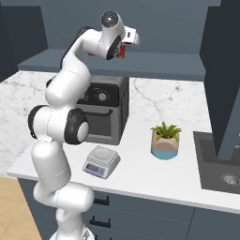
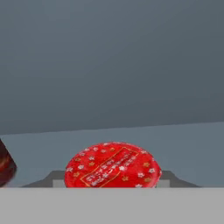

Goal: Pick the yogurt and place it on the digital scale for weighing, and close the cabinet.

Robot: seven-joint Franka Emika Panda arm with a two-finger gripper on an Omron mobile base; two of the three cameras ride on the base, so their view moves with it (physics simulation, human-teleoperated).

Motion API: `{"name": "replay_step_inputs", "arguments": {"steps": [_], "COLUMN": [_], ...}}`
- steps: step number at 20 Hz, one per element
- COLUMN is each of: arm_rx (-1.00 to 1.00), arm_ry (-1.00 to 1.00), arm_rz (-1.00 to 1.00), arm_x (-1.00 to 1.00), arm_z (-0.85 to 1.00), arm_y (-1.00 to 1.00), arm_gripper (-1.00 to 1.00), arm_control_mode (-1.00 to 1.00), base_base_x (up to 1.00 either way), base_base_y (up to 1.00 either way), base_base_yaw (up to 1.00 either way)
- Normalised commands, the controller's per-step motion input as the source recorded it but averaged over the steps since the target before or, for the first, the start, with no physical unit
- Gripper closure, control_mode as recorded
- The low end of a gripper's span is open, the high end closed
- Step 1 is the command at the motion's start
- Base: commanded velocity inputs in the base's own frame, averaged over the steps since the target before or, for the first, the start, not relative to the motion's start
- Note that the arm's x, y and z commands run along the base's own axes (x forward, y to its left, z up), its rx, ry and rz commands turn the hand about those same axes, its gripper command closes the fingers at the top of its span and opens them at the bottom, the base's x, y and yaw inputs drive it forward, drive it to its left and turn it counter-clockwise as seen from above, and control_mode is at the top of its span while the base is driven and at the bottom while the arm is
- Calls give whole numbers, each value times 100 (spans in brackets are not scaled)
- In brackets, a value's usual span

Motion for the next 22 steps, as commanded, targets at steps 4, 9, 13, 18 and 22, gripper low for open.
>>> {"name": "replay_step_inputs", "arguments": {"steps": [4, 9, 13, 18, 22], "arm_rx": [0, 0, 0, 0, 0], "arm_ry": [-33, -24, -7, 0, -5], "arm_rz": [20, 26, 34, 48, 56], "arm_x": [-100, -100, -100, -100, -100], "arm_z": [-15, -9, -5, -14, -36], "arm_y": [17, 3, 0, 0, 0], "arm_gripper": [100, 100, 100, 100, 100], "arm_control_mode": [-100, -100, -100, -100, -100], "base_base_x": [0, 0, 0, 0, 0], "base_base_y": [0, 0, 0, 0, 0], "base_base_yaw": [0, 0, 0, 0, 0]}}
